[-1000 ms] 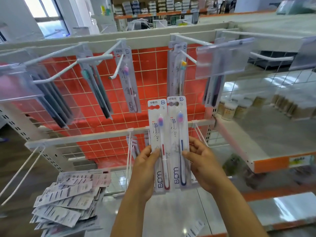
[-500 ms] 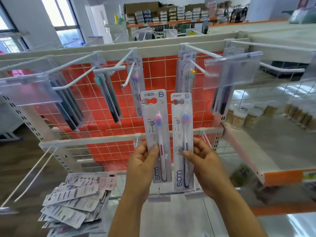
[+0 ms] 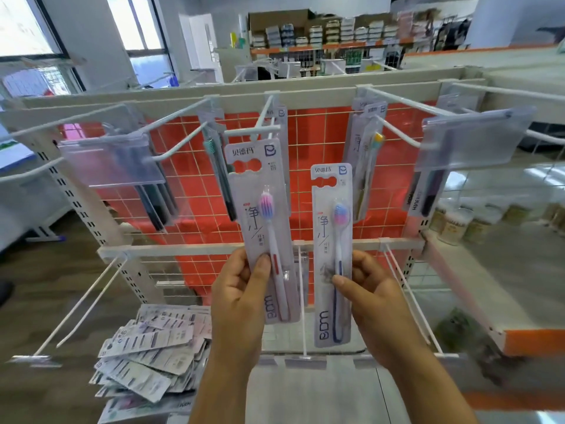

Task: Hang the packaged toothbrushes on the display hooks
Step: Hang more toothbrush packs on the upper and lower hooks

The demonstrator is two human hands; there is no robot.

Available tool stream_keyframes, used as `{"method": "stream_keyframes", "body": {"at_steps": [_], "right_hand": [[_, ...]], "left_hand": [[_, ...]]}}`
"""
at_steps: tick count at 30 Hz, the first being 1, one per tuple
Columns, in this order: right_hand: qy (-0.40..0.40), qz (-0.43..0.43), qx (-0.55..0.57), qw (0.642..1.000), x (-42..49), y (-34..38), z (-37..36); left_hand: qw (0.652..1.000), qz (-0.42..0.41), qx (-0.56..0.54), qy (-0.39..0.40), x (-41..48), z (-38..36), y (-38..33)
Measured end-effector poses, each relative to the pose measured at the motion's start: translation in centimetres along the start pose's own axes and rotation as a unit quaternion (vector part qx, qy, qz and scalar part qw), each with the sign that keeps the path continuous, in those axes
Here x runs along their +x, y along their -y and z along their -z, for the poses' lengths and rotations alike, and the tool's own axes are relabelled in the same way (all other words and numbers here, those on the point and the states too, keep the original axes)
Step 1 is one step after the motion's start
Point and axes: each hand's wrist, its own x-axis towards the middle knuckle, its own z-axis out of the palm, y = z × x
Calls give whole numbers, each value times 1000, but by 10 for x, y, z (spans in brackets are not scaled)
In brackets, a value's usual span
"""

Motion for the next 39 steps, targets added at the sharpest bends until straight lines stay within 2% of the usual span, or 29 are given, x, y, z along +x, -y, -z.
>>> {"method": "stream_keyframes", "body": {"at_steps": [19, 31, 39], "right_hand": [[-33, -28, -5, 999, 3, -12, 11], [-14, -26, -14, 999, 11, -13, 8], [-18, -38, -13, 999, 16, -17, 8]], "left_hand": [[999, -13, -15, 26, 16, -9, 3], [1000, -25, -14, 7, 19, -9, 12], [999, 17, -19, -25, 40, -15, 25]]}}
